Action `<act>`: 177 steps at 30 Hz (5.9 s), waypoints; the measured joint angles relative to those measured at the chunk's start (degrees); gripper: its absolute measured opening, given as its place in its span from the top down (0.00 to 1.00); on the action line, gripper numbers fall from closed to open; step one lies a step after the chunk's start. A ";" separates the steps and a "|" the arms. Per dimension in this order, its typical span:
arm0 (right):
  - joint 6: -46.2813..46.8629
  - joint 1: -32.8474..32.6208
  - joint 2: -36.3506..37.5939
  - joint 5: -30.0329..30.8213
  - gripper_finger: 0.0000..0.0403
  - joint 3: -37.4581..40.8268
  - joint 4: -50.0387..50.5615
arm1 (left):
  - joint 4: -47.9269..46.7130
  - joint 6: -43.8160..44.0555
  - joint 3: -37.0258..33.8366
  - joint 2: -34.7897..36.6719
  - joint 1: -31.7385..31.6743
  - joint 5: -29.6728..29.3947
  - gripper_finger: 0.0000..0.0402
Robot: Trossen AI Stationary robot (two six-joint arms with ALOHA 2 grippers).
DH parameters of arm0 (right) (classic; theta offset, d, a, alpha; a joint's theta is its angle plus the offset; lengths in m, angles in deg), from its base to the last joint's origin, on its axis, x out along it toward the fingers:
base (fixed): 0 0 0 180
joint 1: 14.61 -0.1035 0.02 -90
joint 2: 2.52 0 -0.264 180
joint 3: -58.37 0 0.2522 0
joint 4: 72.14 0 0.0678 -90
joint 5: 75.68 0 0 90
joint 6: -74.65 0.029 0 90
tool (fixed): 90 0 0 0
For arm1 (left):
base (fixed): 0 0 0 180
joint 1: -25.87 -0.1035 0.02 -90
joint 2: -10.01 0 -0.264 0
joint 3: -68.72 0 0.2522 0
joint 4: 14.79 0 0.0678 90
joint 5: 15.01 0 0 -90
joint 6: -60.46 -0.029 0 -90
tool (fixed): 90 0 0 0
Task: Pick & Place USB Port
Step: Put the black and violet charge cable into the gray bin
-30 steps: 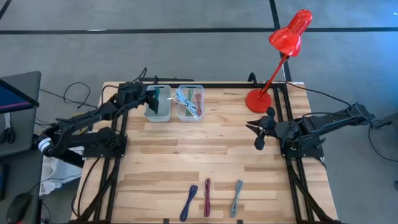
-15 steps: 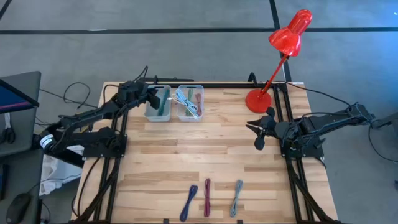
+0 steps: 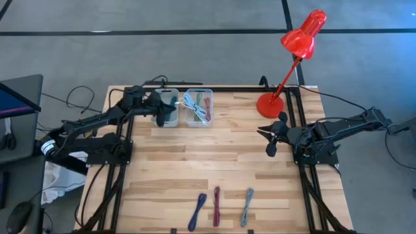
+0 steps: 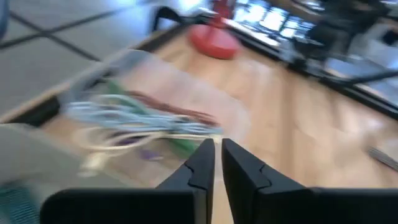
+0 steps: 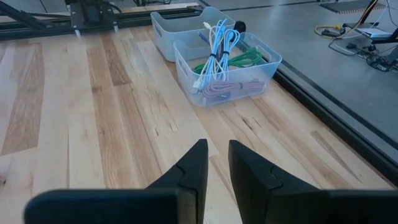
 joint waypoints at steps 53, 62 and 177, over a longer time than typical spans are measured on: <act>0.02 0.02 0.02 0.00 0.86 0.02 -0.50 | 17.06 16.24 1.62 -23.83 60.80 -28.30 0.88; 0.02 0.02 0.02 0.00 0.86 0.02 -0.50 | 17.05 25.93 2.32 -24.98 60.92 -23.02 0.71; -0.53 -0.04 -2.64 -2.84 0.86 0.02 -3.71 | 18.56 28.38 17.38 -52.42 64.53 -11.26 0.68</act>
